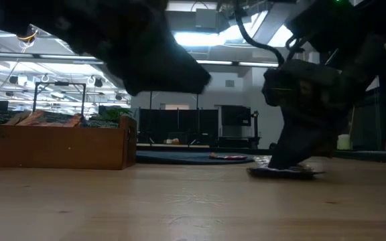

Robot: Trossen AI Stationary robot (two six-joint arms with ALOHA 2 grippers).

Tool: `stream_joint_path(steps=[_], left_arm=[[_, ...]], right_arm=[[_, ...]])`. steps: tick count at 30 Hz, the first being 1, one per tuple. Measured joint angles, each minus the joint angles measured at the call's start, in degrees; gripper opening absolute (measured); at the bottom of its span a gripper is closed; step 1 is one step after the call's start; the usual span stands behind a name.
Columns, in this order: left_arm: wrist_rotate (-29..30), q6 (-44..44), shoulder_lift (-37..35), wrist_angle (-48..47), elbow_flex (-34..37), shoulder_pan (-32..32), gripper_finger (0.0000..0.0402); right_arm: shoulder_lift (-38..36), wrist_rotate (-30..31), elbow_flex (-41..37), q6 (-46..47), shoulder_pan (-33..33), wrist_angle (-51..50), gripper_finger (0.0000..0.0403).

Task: Pick & Place Tea
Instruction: Put the purple tea bag into the right section of the wooden organizer

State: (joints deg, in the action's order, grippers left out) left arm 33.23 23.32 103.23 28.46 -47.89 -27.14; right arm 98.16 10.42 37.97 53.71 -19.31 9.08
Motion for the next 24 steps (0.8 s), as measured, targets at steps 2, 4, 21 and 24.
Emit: stream_joint_path(steps=[2,4,21,24], left_arm=[[0.09,-0.74,2.45,-0.07,-2.07,0.22,0.0115],[-0.41,-1.94,4.55,0.00,-4.12,0.40,0.0115],[-4.91,-4.14,14.54,-1.51,-10.61,2.44,0.0043],[-4.98,-3.73,15.72,-1.42,-10.61,3.36,0.0013]], right_arm=[[1.37,0.25,0.85,-0.27,-0.67,1.13,0.0012],[2.00,1.02,1.91,-1.58,-1.16,1.12,0.0008],[-1.52,1.85,16.51,8.66,-9.11,-28.83,0.0020],[-1.52,1.81,16.51,10.81,-11.23,-28.83,0.0023]])
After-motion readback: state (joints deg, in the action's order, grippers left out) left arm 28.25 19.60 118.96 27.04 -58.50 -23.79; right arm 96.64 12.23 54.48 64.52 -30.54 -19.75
